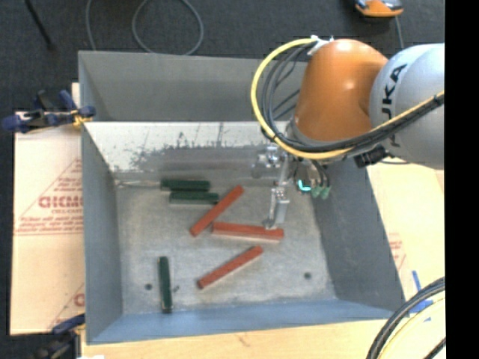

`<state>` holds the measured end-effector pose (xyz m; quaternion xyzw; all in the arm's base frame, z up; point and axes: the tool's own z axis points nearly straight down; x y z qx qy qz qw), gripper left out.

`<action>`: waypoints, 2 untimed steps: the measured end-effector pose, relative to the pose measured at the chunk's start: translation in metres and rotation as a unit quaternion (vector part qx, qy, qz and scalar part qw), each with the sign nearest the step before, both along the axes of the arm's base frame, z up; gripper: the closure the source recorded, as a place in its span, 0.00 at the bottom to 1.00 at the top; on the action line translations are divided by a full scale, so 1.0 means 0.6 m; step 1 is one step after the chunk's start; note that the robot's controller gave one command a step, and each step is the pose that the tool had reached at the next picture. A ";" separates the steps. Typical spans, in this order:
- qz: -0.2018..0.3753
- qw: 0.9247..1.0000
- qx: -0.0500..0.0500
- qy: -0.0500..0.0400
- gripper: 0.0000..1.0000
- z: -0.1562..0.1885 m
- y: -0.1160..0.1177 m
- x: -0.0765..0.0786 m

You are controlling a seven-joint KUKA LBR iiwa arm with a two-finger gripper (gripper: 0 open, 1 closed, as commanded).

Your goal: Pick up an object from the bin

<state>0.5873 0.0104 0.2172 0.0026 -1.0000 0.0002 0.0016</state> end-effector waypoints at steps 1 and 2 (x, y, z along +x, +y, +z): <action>-0.009 1.000 0.000 0.000 0.00 -0.249 -0.031 -0.003; -0.009 1.000 0.001 -0.004 1.00 -0.236 -0.030 0.003</action>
Offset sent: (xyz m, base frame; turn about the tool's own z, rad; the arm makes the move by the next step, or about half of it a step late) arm -0.0010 -0.0179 -0.1462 0.0156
